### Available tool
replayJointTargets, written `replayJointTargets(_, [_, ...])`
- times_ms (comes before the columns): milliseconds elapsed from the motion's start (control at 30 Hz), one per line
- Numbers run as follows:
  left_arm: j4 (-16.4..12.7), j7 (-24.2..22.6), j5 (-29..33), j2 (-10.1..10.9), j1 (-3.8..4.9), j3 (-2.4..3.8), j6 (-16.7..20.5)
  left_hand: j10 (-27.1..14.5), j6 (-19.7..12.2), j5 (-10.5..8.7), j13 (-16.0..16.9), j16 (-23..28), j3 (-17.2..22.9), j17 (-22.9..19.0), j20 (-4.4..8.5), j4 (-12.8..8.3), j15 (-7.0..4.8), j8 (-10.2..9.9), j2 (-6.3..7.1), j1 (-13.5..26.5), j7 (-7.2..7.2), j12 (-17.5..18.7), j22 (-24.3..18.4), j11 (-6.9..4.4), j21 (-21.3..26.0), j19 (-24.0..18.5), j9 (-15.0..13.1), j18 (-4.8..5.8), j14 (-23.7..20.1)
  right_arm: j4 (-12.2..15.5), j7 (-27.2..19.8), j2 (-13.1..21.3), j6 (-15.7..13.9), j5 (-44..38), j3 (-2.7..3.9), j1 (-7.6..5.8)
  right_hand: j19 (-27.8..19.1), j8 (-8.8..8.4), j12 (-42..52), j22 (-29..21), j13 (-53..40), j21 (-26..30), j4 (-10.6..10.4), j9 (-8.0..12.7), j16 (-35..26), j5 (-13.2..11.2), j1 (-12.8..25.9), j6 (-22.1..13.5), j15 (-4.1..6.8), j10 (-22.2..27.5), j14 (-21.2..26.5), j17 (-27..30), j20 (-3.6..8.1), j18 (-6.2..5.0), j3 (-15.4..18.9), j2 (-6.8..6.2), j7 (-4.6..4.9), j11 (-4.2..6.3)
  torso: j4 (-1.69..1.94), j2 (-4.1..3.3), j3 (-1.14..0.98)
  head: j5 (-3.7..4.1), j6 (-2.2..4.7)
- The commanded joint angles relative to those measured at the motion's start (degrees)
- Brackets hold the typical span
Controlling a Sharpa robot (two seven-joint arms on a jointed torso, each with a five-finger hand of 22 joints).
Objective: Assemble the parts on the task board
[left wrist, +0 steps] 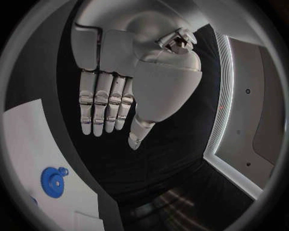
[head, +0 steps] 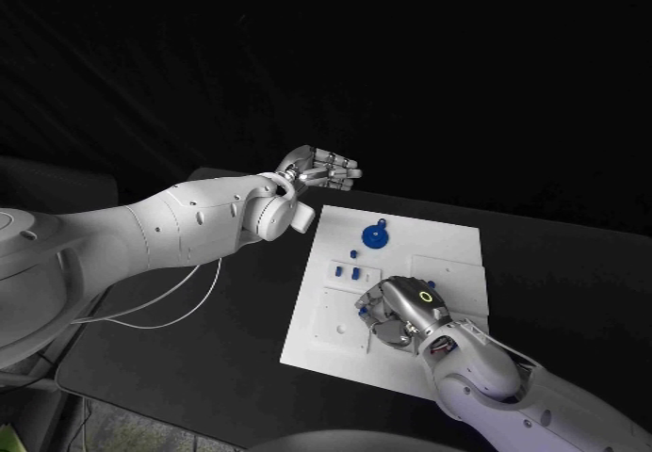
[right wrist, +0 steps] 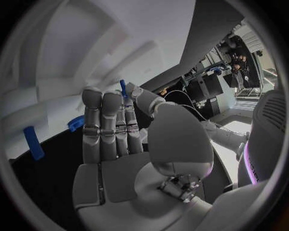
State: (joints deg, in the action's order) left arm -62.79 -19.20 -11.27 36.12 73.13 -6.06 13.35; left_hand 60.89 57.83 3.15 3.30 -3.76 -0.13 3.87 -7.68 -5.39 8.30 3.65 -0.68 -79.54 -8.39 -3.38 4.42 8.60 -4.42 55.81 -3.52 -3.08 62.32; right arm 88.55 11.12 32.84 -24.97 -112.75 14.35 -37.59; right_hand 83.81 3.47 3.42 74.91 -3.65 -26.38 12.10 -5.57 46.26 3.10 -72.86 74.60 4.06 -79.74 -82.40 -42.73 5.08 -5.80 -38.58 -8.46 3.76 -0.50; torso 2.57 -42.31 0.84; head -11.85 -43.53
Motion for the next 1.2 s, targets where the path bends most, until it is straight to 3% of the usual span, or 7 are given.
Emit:
replayJointTargets(33, [0.0,-0.4,0.3,-0.2,0.07,0.06,-0.4,-0.3,0.1,-0.26,0.1,0.2,-0.2,-0.1,0.03,0.2,0.11,0.0,-0.07,0.1,-0.31,-0.1,-0.1,0.09,-0.2,0.2,0.0,-0.03,-0.4,-0.1,0.3,-0.1,2.3,-1.3,-0.29,0.12,2.5,0.20,0.1,2.5,-0.1,0.3,0.3,0.1,-0.4,0.1,-0.2,0.4,0.17,-0.3,-0.2,0.0,0.32,-0.92,0.0,0.20,0.09,-0.11,0.00,0.00,0.03,-0.01,-0.03])
replayJointTargets(433, [0.0,-0.2,0.3,-0.4,0.07,0.06,-0.7,-0.3,0.1,-0.26,0.1,0.2,-0.2,-0.1,0.03,0.2,0.11,0.0,-0.07,0.1,-0.31,-0.1,-0.1,0.09,-0.2,0.2,0.0,-0.03,-0.4,-0.4,1.0,-0.5,3.4,-1.9,-0.94,0.11,2.2,0.15,0.1,2.2,0.0,1.6,-0.5,0.3,-0.5,0.8,0.2,-0.3,0.01,0.5,0.0,0.1,0.20,-0.89,1.1,0.27,0.31,-0.26,0.00,0.01,0.02,0.02,-0.05])
replayJointTargets(500, [0.1,-0.2,0.3,-0.4,0.07,0.06,-0.7,-0.3,0.1,-0.29,0.1,0.2,-0.3,-0.1,0.03,0.3,0.12,0.0,-0.10,0.1,-0.31,-0.1,-0.1,0.10,-0.2,0.2,0.0,0.00,-0.4,-0.4,1.0,-0.5,3.3,-1.8,-0.99,0.10,2.2,0.26,0.1,2.1,-0.1,1.9,-0.8,0.8,-0.4,1.4,-0.2,-0.9,-0.12,1.2,0.1,0.0,0.04,-1.04,2.1,0.43,0.48,-0.44,0.00,0.01,0.02,0.02,-0.05])
replayJointTargets(900, [0.1,0.0,0.3,-0.5,0.07,0.06,-1.0,-0.4,0.0,-0.30,0.1,0.2,-0.4,-0.1,0.02,0.3,0.14,0.0,-0.12,0.1,-0.32,-0.1,-0.1,0.11,-0.2,0.1,0.0,0.02,-0.5,-0.3,1.4,-0.6,1.3,-1.7,-1.07,0.10,2.3,0.13,0.1,2.3,0.0,2.2,-0.8,1.2,-0.4,0.4,-0.3,-0.9,-0.15,1.3,0.1,0.1,0.04,-1.16,0.9,0.26,0.53,-0.55,-0.01,0.00,-0.03,0.07,0.00])
replayJointTargets(967, [0.1,0.1,0.3,-0.5,0.07,0.06,-1.0,-0.4,0.0,-0.30,0.1,0.2,-0.4,-0.1,0.02,0.3,0.14,0.0,-0.12,0.1,-0.32,-0.1,-0.1,0.11,-0.2,0.1,0.0,0.02,-0.5,-0.4,1.5,-0.6,1.3,-1.2,-1.08,0.10,2.0,0.01,0.0,1.9,0.2,3.6,-1.4,1.8,-0.5,0.6,0.5,-3.6,-0.68,4.1,0.3,0.2,-0.24,-1.29,1.5,-0.39,1.20,-1.40,-0.03,0.01,-0.02,0.08,-0.01])
replayJointTargets(1067, [0.1,0.2,0.3,-0.5,0.07,0.06,-1.1,-0.4,0.0,-0.30,0.1,0.2,-0.5,-0.1,0.02,0.4,0.15,0.0,-0.12,0.1,-0.33,-0.1,-0.1,0.12,-0.2,0.1,0.0,0.03,-0.5,-0.5,1.6,-0.5,1.1,-0.5,-1.08,0.10,1.7,0.07,0.1,0.9,0.2,6.5,-2.2,1.9,-0.7,1.8,1.4,-8.0,-1.86,9.9,0.7,0.5,-1.29,-2.22,3.3,-2.63,2.23,-3.19,-0.04,0.01,0.00,0.13,0.04])
replayJointTargets(1200, [0.1,0.3,0.3,-0.5,0.07,0.06,-1.2,-0.5,0.0,-0.32,0.1,0.3,-0.6,-0.1,0.01,0.4,0.18,0.0,-0.06,0.1,-0.35,-0.1,-0.1,0.15,-0.1,0.1,0.0,0.05,-0.7,-0.6,1.7,-0.4,0.9,0.0,-1.08,0.09,1.5,0.12,0.1,-1.0,0.2,11.1,-3.0,1.9,-0.9,2.5,0.6,-10.4,-2.85,15.1,1.2,1.3,-2.59,-3.83,7.1,-4.08,2.38,-4.47,-0.03,0.01,-0.01,0.19,0.07])
